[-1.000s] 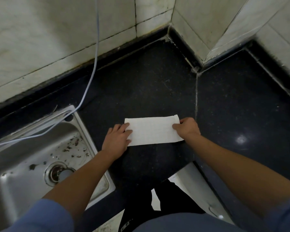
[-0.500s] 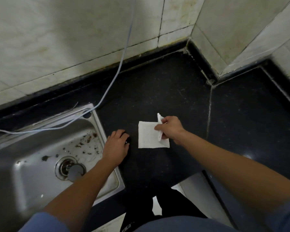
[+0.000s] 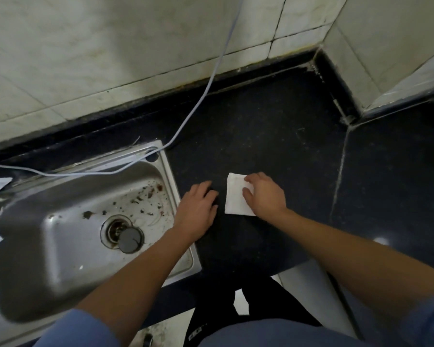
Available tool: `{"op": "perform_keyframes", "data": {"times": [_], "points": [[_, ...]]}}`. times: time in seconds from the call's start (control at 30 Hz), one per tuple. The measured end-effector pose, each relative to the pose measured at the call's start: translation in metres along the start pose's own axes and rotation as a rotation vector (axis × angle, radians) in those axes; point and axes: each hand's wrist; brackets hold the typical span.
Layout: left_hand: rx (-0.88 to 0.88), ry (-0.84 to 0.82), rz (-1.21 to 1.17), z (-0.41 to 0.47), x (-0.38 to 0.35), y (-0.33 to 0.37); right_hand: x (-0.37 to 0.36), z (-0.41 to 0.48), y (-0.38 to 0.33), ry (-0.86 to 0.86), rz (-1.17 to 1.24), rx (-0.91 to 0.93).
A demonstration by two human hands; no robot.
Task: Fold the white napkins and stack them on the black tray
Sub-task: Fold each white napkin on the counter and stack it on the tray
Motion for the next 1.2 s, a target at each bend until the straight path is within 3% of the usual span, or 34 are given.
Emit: {"op": "perform_keyframes", "data": {"times": [0.1, 0.23, 0.4, 0.57, 0.67, 0.77, 0.83, 0.93, 1.07, 1.2], "points": [[-0.129, -0.161, 0.102, 0.028, -0.003, 0.025, 0.004, -0.009, 0.027, -0.136, -0.325, 0.184], [-0.114, -0.329, 0.217, 0.045, -0.014, 0.024, 0.001, -0.013, 0.052, -0.174, -0.446, 0.155], [-0.098, -0.333, 0.191, 0.04, -0.022, 0.016, -0.023, -0.044, 0.085, 0.033, -0.471, 0.514], [-0.082, -0.33, 0.177, 0.041, -0.019, 0.019, -0.033, -0.071, 0.115, 0.05, -0.474, 0.556], [-0.05, -0.253, 0.169, 0.034, -0.016, 0.025, -0.023, -0.06, 0.111, 0.155, -0.443, 0.605], [0.013, -0.141, 0.125, 0.015, -0.01, 0.029, 0.0, -0.023, 0.08, 0.196, -0.269, 0.544], [0.051, -0.086, 0.105, -0.003, -0.006, 0.029, 0.015, 0.006, 0.055, 0.08, -0.207, 0.384], [0.118, -0.013, 0.076, -0.034, -0.006, 0.024, 0.024, 0.04, 0.027, -0.096, -0.321, 0.206], [0.198, 0.045, 0.052, -0.068, -0.008, 0.018, 0.023, 0.055, 0.007, -0.283, -0.282, 0.099], [0.22, 0.073, 0.057, -0.085, -0.006, 0.013, 0.023, 0.046, 0.003, -0.353, -0.103, 0.058]]}}
Point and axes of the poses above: each hand's wrist, its own z-axis towards the middle knuckle, its own x-axis out of the back of the hand, y = z × x, and after that the axes turned 3 degrees about -x, right-handed
